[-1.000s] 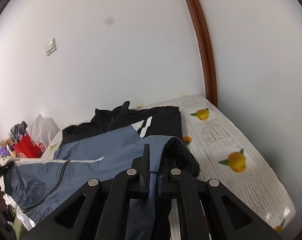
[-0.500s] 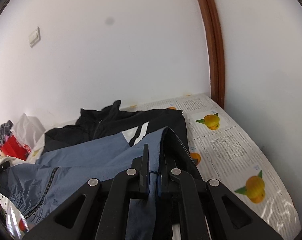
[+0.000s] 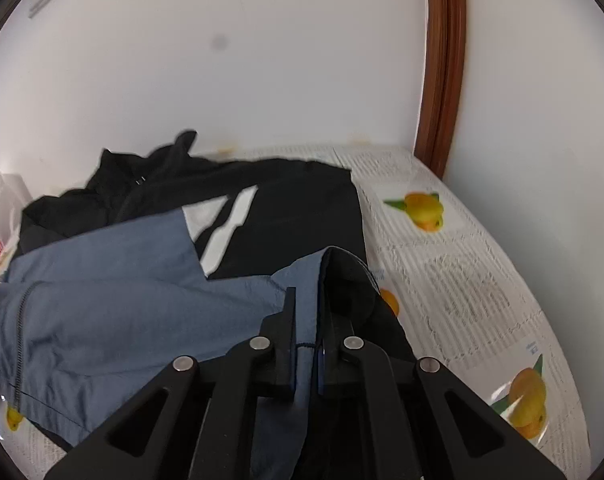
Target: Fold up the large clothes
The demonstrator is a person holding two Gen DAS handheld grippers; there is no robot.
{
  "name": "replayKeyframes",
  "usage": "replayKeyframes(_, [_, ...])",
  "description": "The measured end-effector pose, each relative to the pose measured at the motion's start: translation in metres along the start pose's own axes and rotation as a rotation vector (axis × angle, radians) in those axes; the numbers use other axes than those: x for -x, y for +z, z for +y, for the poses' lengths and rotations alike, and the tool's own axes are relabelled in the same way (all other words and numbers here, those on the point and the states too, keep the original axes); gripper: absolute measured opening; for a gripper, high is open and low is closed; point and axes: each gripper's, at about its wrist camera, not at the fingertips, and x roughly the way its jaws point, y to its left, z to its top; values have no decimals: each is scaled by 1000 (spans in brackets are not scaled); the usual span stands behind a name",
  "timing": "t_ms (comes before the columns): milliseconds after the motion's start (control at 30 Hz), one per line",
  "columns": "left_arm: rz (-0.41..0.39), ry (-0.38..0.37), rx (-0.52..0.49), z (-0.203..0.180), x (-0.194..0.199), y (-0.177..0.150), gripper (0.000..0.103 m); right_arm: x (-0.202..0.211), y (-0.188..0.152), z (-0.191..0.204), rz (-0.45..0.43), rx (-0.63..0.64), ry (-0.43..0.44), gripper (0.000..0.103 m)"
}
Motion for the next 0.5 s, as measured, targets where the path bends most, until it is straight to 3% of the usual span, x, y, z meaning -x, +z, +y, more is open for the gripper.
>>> replayKeyframes(100, [11, 2, -2, 0, -2, -1, 13, -3, -3, 0, 11, 1, -7, 9])
replayKeyframes(167, [17, 2, -6, 0, -2, -1, 15, -3, -3, 0, 30, 5, -10, 17])
replayKeyframes(300, [30, -26, -8, 0, 8, -1, 26, 10, -6, 5, 77, 51, 65, 57])
replayKeyframes(433, [6, -67, -2, 4, 29, -7, 42, 47, -16, 2, 18, 104, 90, 58])
replayKeyframes(500, [-7, -89, 6, 9, 40, -12, 45, 62, -20, -10, 2, 72, 99, 58])
